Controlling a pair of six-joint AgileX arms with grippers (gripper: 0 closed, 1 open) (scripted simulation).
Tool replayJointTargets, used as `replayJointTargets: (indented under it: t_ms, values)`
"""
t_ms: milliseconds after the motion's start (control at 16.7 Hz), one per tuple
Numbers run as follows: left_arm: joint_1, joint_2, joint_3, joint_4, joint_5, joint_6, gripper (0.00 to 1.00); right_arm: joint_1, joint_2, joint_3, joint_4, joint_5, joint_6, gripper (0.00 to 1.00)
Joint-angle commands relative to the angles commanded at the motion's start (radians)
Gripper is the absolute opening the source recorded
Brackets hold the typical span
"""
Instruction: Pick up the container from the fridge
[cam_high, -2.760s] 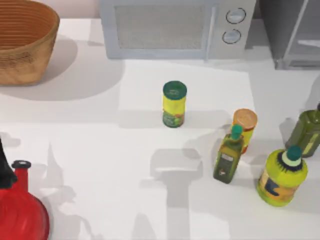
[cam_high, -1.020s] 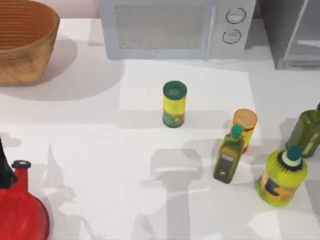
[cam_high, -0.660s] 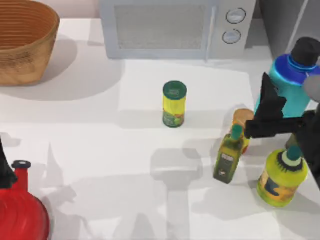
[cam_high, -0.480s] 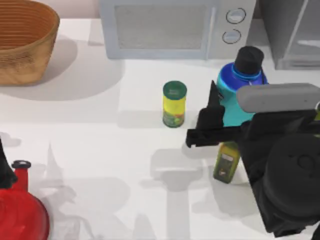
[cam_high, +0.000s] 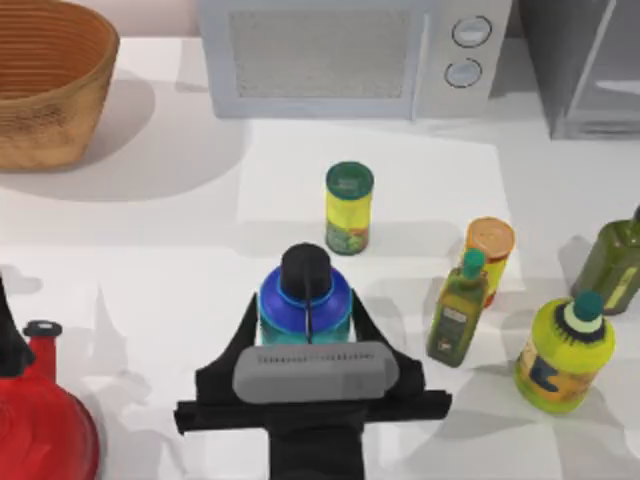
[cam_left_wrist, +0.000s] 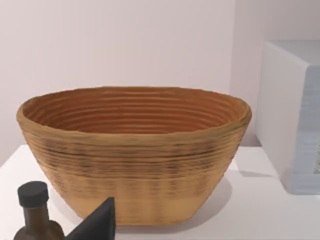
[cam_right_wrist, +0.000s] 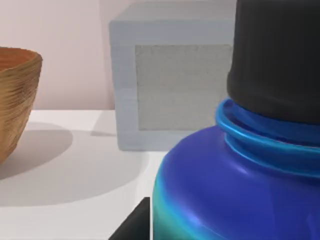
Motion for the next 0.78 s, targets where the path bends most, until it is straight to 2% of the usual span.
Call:
replayJointTargets:
  t_ms: [300,660,780]
  values:
    - [0.000,0.000,0.000,0.000,0.000,0.000,1.00,0.069,0.172,0.070,0.098,0.122,-0.024,0.00]
    - [0.000,0.000,0.000,0.000,0.000,0.000,1.00,0.064,0.179,0.069,0.101,0.120,-0.025,0.00]
    - [0.000,0.000,0.000,0.000,0.000,0.000,1.00,0.032,0.214,0.079,0.137,0.089,-0.044,0.00]
